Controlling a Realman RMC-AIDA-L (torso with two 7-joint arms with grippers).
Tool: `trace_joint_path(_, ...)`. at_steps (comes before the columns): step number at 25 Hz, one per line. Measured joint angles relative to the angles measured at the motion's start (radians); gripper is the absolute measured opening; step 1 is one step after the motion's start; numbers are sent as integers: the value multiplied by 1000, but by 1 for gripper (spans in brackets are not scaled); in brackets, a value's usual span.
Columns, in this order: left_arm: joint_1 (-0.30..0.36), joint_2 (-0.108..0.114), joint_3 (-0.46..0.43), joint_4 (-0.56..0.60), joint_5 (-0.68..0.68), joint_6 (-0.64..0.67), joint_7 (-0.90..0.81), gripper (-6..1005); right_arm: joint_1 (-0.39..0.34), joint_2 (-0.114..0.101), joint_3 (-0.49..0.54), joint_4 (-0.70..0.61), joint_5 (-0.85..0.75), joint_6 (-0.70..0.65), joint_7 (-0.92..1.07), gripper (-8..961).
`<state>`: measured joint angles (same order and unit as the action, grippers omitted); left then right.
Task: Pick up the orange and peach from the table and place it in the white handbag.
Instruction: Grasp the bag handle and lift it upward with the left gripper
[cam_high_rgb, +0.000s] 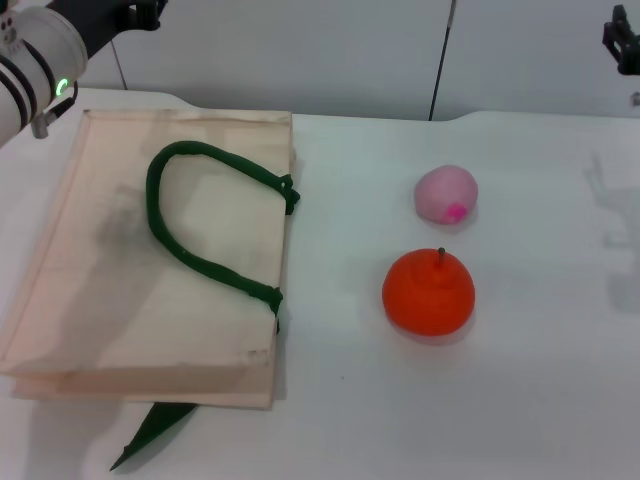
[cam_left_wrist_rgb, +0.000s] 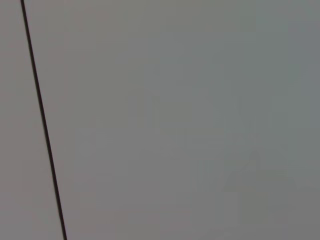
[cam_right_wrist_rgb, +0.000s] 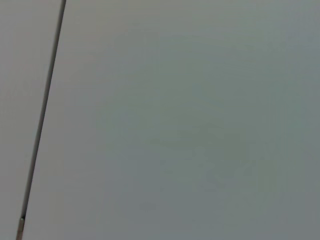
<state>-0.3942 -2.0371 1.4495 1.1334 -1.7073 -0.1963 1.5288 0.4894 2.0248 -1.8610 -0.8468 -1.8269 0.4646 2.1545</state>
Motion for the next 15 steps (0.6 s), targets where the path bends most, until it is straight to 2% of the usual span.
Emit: trace_joint_path(15, 1, 0, 4, 2, 0, 0, 1, 366, 0, 0, 1, 5, 0, 1, -1, 788)
